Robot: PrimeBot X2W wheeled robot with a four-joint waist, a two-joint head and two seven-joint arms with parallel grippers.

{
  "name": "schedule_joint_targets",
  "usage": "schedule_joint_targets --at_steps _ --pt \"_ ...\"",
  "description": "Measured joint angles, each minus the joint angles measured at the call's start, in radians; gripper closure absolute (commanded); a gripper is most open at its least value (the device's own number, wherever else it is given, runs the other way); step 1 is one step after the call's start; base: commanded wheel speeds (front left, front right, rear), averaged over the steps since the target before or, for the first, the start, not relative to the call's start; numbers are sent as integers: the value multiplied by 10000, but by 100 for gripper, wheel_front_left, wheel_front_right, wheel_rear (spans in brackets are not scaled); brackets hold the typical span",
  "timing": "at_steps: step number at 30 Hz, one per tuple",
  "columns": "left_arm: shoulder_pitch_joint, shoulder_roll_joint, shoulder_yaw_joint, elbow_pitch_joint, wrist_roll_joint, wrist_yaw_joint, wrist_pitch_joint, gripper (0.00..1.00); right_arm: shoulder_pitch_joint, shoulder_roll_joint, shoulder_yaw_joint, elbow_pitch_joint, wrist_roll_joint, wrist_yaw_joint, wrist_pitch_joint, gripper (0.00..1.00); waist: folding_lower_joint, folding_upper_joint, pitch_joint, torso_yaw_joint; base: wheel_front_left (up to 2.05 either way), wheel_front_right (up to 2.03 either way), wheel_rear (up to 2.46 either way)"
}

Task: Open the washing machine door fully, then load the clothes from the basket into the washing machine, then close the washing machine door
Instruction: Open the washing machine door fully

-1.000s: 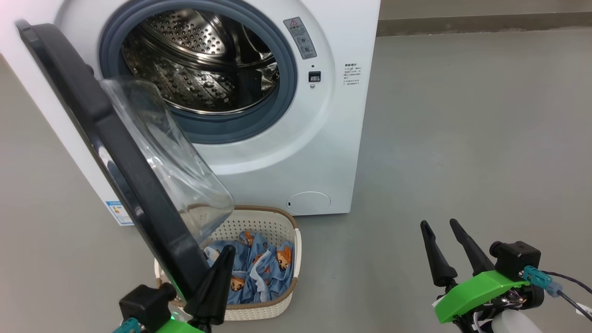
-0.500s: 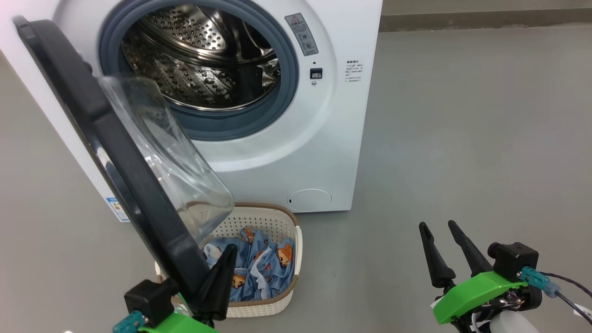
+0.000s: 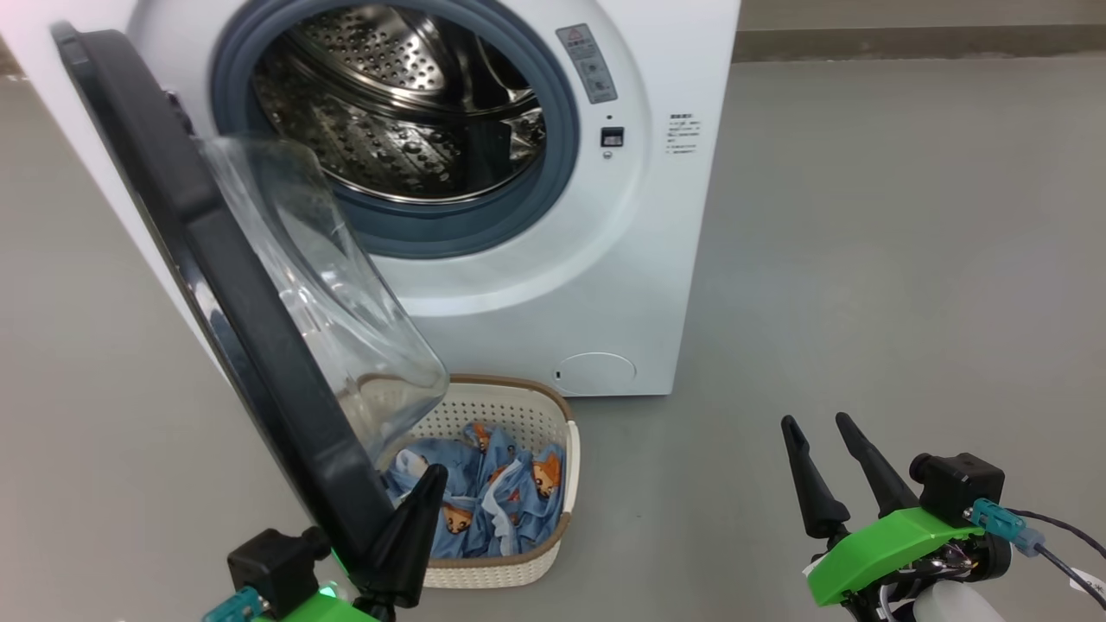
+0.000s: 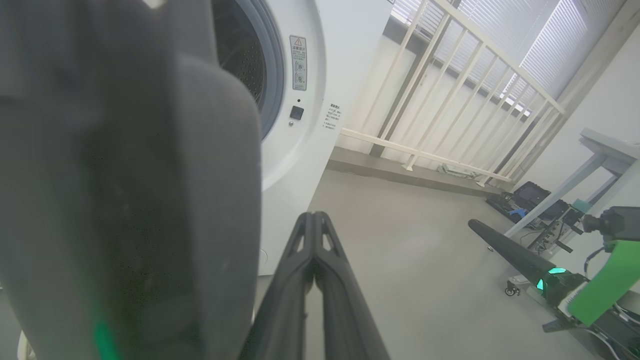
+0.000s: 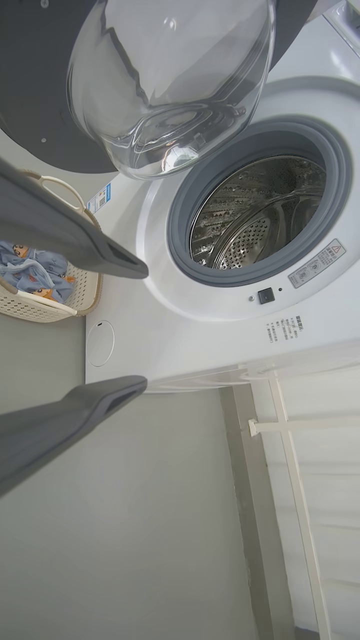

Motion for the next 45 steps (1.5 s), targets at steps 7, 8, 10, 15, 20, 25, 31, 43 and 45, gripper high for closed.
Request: schedule_joint_targets --at_steps 7,8,10,15,20,25,31,43,45 --pt "131 219 77 -234 -50 142 71 100 1 21 25 48 4 0 0 0 0 0 -44 446 0 0 0" --pt "198 270 98 -297 -50 144 104 100 1 27 25 67 8 0 0 0 0 0 -47 519 0 0 0" --pt "264 328 142 -357 -50 171 107 100 1 46 29 84 12 0 0 0 1 0 -52 671 0 0 0" --pt "398 374 230 -499 -56 334 138 100 1 111 29 115 13 0 0 0 0 0 -57 1069 0 0 0" --pt "459 604 383 -596 -67 514 238 100 2 157 27 128 13 0 0 0 0 0 -61 1478 0 0 0" --pt "468 698 713 -600 -174 769 245 100 2 182 -21 128 13 0 0 0 0 0 -63 1900 0 0 0" --pt "433 982 1028 -485 -230 859 284 100 1 217 -153 127 13 0 0 0 0 0 -52 2311 0 0 0" --pt "-264 1636 2142 740 -980 930 564 100 -11 416 -314 121 -2 0 0 0 0 0 213 2833 0 0 0" --pt "-556 1802 2270 1108 -1124 913 639 100 -33 449 -313 125 -6 0 0 0 0 0 306 2873 0 0 0"
